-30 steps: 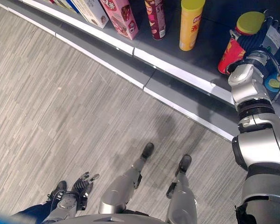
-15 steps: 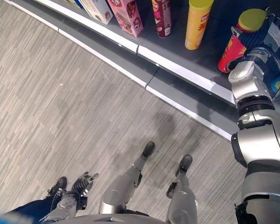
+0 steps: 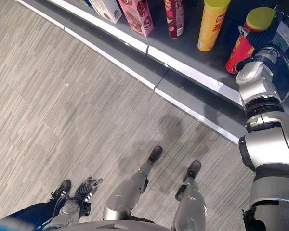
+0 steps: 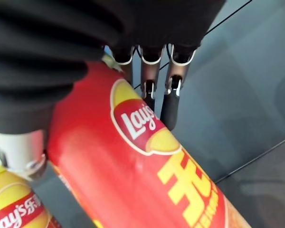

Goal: Put the goods on the table back onto the shelves and tidy them up.

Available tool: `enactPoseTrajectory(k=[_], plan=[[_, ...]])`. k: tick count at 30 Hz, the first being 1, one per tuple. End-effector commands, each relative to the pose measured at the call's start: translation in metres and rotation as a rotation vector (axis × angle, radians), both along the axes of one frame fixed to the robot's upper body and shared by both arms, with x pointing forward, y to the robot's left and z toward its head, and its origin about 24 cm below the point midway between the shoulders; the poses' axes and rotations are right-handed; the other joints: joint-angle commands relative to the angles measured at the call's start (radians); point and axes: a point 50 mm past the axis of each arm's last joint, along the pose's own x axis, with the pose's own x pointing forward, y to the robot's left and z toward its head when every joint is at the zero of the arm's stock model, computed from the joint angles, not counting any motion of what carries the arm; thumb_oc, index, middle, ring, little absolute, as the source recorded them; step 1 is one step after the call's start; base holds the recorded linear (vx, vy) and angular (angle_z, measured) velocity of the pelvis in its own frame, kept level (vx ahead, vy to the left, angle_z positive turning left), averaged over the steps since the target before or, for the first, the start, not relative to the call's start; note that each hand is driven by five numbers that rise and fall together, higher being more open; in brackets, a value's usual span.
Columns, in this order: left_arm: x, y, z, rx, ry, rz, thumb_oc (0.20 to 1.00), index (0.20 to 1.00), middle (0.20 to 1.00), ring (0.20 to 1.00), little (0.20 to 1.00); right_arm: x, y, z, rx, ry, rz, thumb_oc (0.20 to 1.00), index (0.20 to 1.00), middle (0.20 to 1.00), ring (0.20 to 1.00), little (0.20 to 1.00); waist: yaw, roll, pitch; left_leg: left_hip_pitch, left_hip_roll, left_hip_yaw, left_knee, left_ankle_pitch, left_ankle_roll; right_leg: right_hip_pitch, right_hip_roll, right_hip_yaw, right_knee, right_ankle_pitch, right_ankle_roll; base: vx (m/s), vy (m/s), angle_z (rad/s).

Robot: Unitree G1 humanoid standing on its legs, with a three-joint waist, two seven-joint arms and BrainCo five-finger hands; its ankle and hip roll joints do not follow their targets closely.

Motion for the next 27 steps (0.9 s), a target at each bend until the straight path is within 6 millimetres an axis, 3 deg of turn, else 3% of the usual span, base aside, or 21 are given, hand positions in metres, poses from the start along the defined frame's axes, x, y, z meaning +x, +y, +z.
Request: enactPoseTrajectory(k=[1,27], plan=[[0.011,0.009,0.004,0.072,-0.016,-0.041,1.0,1.0,1.0,1.0,1.0,-0.007,0.003,0.036,-0.114,-0.103,0.002,0.2,0.2,0.2,0.2,0.2,0.019,-0.032,-0.013,0.026,0.046,0.106,0.003,-0.059,-0.04,-0.091,-0.09,0.079,0.167,-0.12,0.062,0.0,0.0,0.0],[0.013,0.011,0.006,0.085,-0.024,-0.053,1.0,1.0,1.0,1.0,1.0,-0.01,-0.009,0.037,-0.108,-0.068,-0.041,0.2,0.2,0.2,0.2,0.2,0.012,-0.032,-0.013,0.019,0.051,0.12,0.003,-0.057,-0.044,-0.097,-0.091,0.08,0.161,-0.112,0.066,0.0,0.0,0.0]])
